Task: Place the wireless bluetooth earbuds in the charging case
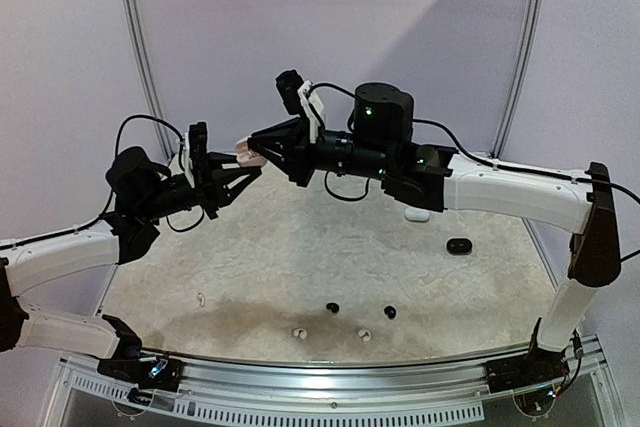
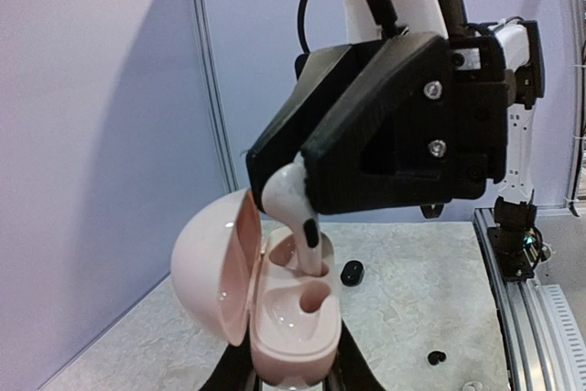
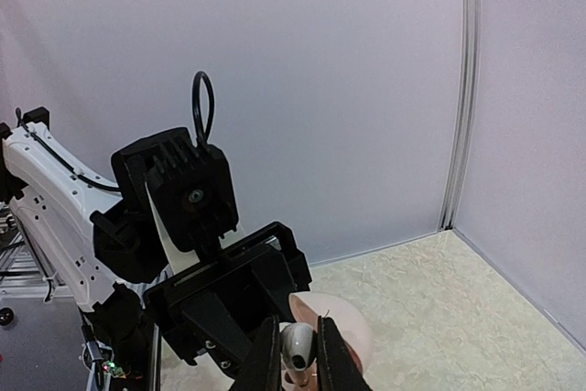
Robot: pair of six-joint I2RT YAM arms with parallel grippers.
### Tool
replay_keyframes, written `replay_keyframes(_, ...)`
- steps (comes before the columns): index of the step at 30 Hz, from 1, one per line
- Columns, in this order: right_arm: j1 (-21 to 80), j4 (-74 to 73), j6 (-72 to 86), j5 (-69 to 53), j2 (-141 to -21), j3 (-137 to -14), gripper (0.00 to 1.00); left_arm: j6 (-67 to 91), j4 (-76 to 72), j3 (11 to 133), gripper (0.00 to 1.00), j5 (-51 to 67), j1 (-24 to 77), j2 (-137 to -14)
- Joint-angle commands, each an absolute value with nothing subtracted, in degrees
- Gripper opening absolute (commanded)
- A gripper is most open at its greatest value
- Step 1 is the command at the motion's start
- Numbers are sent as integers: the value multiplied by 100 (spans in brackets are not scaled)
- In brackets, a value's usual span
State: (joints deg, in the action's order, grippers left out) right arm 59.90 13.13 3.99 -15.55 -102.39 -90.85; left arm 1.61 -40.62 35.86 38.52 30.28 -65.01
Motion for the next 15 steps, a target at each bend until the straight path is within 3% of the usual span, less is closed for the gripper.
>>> replay_keyframes(1, 5895, 1459, 588, -1472, -10148, -8810, 0, 184, -4131, 3676, 0, 3850, 3085, -6495)
replay_keyframes(3, 5891, 1529, 652, -1495, -10168, -8761, 0, 189, -4140, 3674, 0, 3850, 3087, -6495)
replay_keyframes(8, 5873, 1538, 741, -1451, -10208, -8649, 12, 193, -4155, 3665, 0, 3834, 3085, -6486)
replay_keyframes(15, 5828, 1635, 829, -1382, -10165, -8499, 17, 203, -4148, 3665, 0, 3832, 3086, -6487)
